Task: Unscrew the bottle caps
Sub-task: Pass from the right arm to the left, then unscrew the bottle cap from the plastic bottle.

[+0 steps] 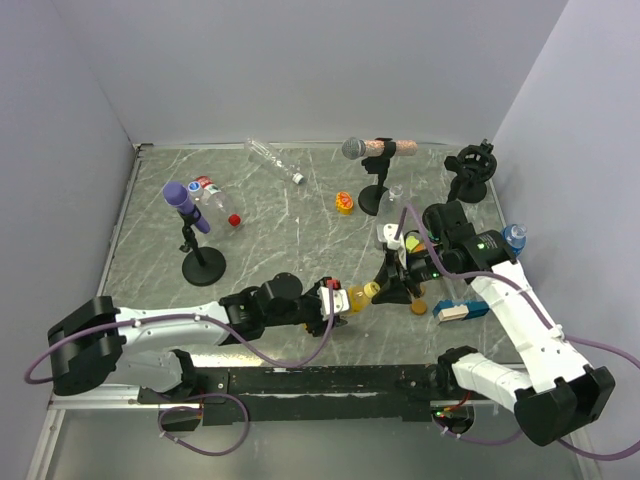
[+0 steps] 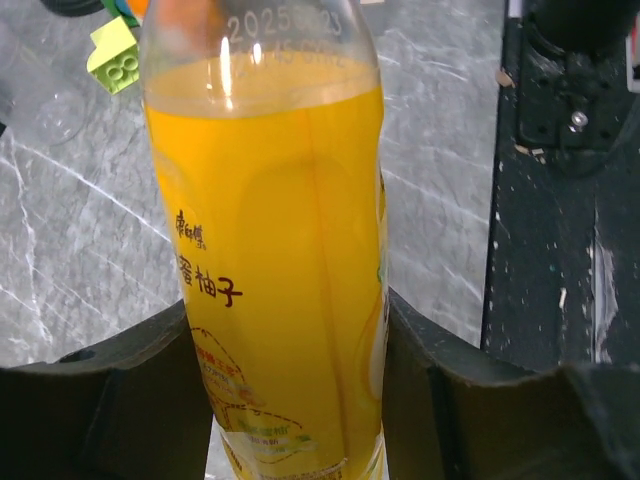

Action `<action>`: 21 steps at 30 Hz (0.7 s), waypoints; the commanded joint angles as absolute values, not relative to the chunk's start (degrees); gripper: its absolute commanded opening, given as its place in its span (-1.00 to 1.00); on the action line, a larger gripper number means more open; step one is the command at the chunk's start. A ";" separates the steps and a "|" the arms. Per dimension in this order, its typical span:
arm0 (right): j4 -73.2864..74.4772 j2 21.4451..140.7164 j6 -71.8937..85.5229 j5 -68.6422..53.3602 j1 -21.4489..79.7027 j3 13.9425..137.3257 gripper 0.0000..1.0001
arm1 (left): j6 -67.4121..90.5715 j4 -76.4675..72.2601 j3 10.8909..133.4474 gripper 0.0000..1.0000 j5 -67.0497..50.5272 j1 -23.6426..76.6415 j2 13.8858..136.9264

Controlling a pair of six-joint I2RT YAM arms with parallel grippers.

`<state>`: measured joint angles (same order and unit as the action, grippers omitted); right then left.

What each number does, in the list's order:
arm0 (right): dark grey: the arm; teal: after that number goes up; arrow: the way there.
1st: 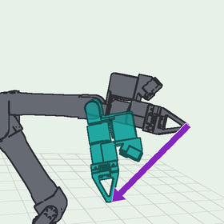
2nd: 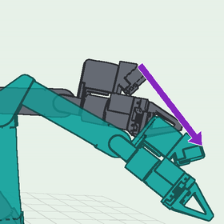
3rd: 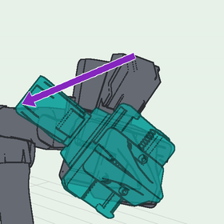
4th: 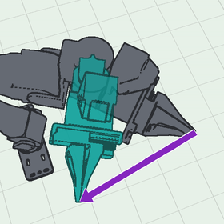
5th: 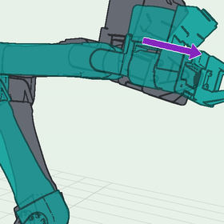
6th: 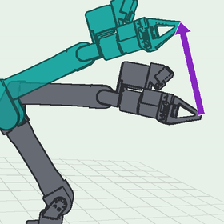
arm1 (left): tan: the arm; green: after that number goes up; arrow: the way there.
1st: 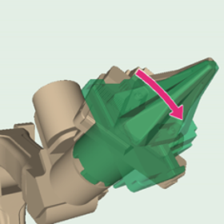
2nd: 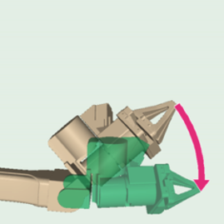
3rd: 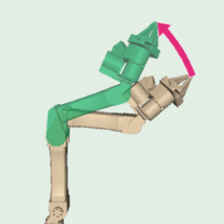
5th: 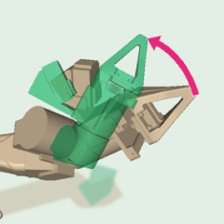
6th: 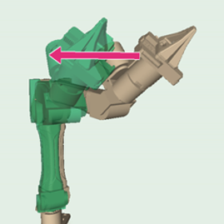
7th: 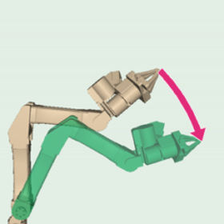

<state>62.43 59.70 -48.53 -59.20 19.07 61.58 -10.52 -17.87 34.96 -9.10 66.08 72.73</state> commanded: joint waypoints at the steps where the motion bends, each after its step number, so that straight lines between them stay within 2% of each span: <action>1: 66.36 58.97 -59.95 -59.15 20.04 66.88 -1.00 | -16.79 -12.49 37.87 -0.74 -15.12 65.83 69.61; 2: 66.36 59.41 -59.07 -59.41 20.13 67.41 -0.96 | -16.44 -11.78 38.49 -0.74 -14.86 65.74 69.96; 3: 66.27 59.85 -57.84 -59.68 20.13 67.85 -0.83 | -16.17 -10.91 38.93 -0.75 -14.68 65.74 70.13; 7: 64.07 61.00 -46.26 -59.42 19.86 69.34 0.28 | -13.37 -9.15 39.90 -0.77 -11.87 65.83 70.84; 8: 63.99 60.82 -44.06 -59.15 19.69 69.95 0.51 | -12.23 -8.62 40.16 -0.77 -11.00 65.83 70.75; 10: 63.99 59.95 -39.57 -59.24 18.12 71.53 0.78 | -10.55 -7.13 40.78 -0.78 -9.59 65.92 70.49; 13: 61.09 58.01 -31.23 -56.61 15.82 71.98 0.98 | -8.01 -5.89 41.31 -0.79 -7.74 66.27 69.35; 21: 59.59 62.83 -19.08 -53.71 16.08 67.59 0.87 | -3.34 -3.17 44.38 -0.83 -3.78 68.20 69.43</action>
<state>61.73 59.96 -27.53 -56.29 15.99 68.86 -6.44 -0.62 38.74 -6.22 67.02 71.26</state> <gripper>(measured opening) 0.951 0.585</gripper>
